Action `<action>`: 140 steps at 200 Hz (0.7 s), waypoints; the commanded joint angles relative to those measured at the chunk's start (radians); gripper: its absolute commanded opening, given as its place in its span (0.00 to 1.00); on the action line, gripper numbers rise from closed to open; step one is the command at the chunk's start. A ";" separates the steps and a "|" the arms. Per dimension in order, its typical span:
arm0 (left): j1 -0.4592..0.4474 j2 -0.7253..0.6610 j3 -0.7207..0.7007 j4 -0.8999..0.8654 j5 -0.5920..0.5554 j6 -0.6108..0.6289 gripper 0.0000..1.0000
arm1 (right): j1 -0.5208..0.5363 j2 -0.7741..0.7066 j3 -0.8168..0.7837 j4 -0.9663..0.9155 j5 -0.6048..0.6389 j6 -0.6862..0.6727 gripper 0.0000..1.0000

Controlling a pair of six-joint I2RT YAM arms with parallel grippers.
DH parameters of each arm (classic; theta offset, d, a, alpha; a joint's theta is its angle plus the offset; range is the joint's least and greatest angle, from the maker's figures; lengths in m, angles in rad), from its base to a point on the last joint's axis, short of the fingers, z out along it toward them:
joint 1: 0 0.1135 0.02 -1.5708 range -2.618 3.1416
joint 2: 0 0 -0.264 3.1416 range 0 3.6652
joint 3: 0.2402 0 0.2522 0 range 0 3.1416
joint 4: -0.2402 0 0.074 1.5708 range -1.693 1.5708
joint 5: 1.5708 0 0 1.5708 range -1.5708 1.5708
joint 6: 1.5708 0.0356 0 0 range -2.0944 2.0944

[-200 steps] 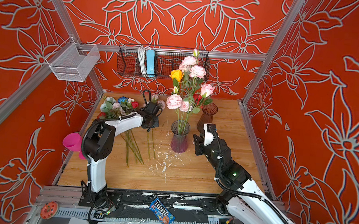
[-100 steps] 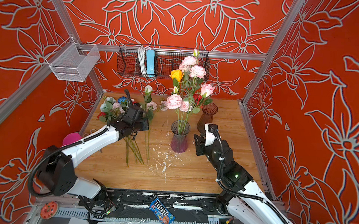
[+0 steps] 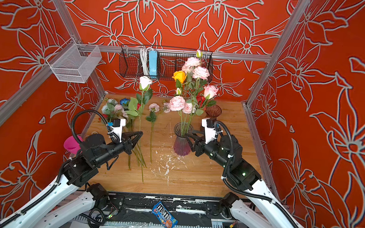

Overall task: Arrange flowers in a vase
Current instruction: Place the flower in the vase.

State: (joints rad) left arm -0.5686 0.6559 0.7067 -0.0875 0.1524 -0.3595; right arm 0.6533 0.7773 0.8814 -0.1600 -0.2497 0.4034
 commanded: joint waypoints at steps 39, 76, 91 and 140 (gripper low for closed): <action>-0.188 0.206 0.210 0.079 0.045 0.134 0.00 | 0.035 0.161 0.144 0.193 -0.251 0.131 0.54; -0.220 0.340 0.299 0.129 0.080 0.125 0.00 | 0.049 0.206 0.159 0.233 -0.275 0.147 0.55; -0.235 0.386 0.316 0.148 0.092 0.128 0.00 | 0.050 0.211 0.154 0.238 -0.258 0.149 0.53; -0.253 0.421 0.314 0.170 0.088 0.130 0.00 | 0.050 0.236 0.165 0.224 -0.225 0.128 0.35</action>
State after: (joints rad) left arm -0.8139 1.0760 1.0077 0.0292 0.2245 -0.2424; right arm 0.7010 1.0096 1.0149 0.0349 -0.4873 0.5301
